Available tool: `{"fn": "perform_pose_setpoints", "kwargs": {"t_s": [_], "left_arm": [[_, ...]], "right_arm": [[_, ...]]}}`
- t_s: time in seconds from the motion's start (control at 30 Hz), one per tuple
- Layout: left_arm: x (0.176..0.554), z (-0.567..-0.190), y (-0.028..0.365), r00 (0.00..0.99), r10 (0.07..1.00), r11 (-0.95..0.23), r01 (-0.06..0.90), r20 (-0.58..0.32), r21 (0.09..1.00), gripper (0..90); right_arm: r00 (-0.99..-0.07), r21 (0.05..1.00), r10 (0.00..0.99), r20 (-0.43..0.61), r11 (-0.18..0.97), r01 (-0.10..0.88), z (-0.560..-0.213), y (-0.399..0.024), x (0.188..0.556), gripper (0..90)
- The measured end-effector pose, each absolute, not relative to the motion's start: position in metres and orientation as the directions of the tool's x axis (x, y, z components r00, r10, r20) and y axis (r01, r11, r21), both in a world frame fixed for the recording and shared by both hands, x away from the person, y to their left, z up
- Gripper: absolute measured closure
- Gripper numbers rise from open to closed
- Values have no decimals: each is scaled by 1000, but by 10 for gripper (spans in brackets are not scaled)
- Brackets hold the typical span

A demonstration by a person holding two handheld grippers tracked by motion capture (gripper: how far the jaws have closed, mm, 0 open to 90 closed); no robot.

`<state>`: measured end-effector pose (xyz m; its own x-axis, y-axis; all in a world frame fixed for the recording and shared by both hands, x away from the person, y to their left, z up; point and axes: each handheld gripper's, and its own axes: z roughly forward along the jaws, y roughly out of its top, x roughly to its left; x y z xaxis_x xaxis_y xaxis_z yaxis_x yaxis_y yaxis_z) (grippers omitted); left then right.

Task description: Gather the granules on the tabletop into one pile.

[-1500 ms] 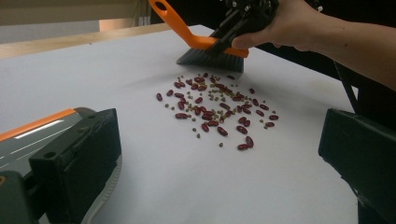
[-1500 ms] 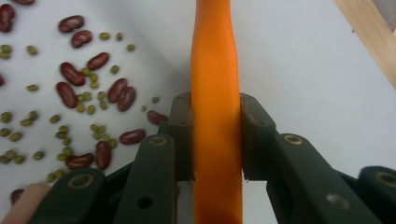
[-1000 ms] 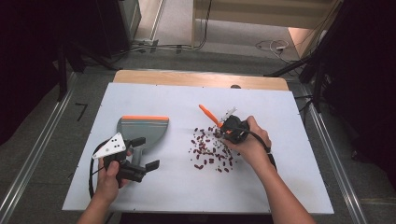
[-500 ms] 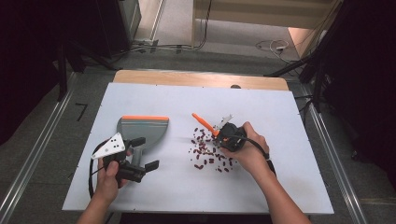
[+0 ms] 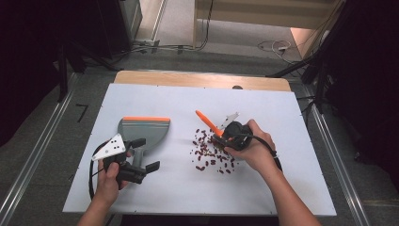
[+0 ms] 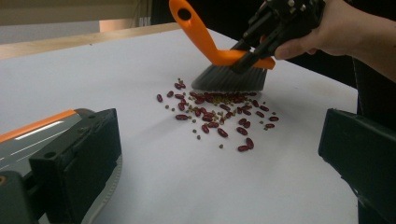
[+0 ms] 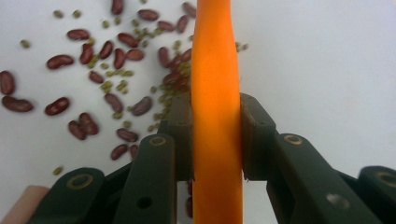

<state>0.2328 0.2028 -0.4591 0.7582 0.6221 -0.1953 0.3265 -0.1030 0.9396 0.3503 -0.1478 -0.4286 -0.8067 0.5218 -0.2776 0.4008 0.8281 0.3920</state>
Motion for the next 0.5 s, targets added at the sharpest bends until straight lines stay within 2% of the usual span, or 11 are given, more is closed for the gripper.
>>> {"fn": "perform_pose_setpoints", "kwargs": {"t_s": [0.23,0.4,0.5], "left_arm": [[233,-458,206,753,627,-89,326,-201,941,0],[233,-457,207,751,629,-89,325,-200,942,0],[232,-458,207,752,628,-90,325,-200,941,0]], "right_arm": [[-807,438,512,-295,823,362,-403,-149,369,690],[-819,433,424,-387,868,244,-402,-130,393,690],[-820,420,394,-415,883,212,-409,-119,406,690]]}}
